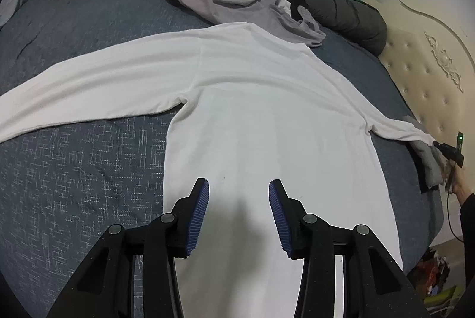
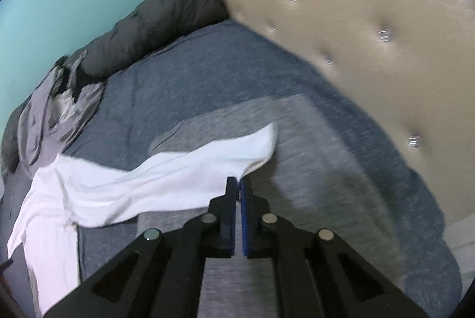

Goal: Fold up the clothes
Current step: 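Pull the sleeve outward with the right gripper and release it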

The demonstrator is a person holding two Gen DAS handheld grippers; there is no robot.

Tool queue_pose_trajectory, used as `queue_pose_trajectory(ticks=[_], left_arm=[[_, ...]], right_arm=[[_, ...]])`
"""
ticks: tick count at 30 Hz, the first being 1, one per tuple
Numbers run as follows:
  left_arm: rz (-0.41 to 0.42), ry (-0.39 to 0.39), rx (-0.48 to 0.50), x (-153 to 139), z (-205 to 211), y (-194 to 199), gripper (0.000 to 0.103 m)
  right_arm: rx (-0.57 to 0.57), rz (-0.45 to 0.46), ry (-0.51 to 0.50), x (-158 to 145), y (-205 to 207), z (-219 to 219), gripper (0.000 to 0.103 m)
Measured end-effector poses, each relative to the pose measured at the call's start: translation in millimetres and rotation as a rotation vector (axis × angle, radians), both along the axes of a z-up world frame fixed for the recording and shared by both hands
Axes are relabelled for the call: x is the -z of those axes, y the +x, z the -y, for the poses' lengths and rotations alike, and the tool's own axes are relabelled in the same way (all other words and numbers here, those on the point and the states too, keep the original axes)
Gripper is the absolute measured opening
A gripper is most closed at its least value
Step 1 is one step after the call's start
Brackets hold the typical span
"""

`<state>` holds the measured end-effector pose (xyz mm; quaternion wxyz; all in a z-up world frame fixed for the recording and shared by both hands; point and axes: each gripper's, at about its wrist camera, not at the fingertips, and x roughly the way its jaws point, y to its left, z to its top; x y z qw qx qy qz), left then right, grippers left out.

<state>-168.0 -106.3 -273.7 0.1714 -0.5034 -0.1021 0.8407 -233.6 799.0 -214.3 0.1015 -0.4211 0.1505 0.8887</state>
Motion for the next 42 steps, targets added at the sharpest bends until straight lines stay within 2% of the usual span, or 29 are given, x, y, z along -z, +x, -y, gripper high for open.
queue_pose_trajectory(ticks=[3,9,12,13,14,16,19,22,24,27,30,36,38,42], left_arm=[[0.003,0.010,0.000,2.5,0.2,0.5,0.046],[0.014,0.029,-0.003,7.8,0.8,1.3,0.046],[0.008,0.031,0.003,7.2,2.7,0.9,0.046],[0.006,0.031,0.004,7.0,3.6,0.7,0.046],[0.005,0.034,0.002,7.3,5.1,0.0,0.046],[0.000,0.038,-0.007,9.3,7.6,-2.2,0.046],[-0.003,0.050,-0.016,15.4,11.1,-7.6,0.046],[-0.012,0.058,-0.015,24.2,8.8,-13.0,0.047],[-0.018,0.063,-0.015,30.1,7.1,-16.7,0.047],[-0.028,0.074,-0.019,40.9,3.6,-25.4,0.049],[-0.031,0.074,-0.045,50.6,4.6,-35.7,0.049],[-0.033,0.058,-0.104,67.2,9.0,-54.0,0.050],[-0.033,0.050,-0.115,72.1,9.6,-57.3,0.058],[-0.035,0.025,-0.104,81.2,5.8,-61.7,0.062]], right_arm=[[0.051,0.012,0.010,-3.2,6.2,-13.8,0.002],[0.096,0.063,-0.020,14.8,2.8,-13.4,0.003],[0.164,0.068,0.053,7.8,7.8,-10.8,0.012],[0.190,0.062,0.088,2.7,11.0,-9.4,0.019],[0.213,0.040,0.118,-5.0,15.4,-5.6,0.029],[0.216,-0.010,0.161,-20.5,20.2,7.9,0.034],[0.123,-0.077,0.162,-38.2,13.1,46.4,0.034],[-0.035,-0.108,0.069,-40.4,-11.6,99.1,0.034],[-0.147,-0.086,-0.002,-31.1,-36.2,140.4,0.036],[-0.303,-0.013,-0.028,-5.5,-76.3,207.3,0.038],[-0.415,0.041,-0.005,22.1,-111.8,266.6,0.038],[-0.525,0.096,0.052,59.6,-174.8,351.3,0.038],[-0.559,0.105,0.086,64.0,-197.6,375.0,0.041],[-0.576,0.119,0.139,77.1,-222.9,392.2,0.042]])
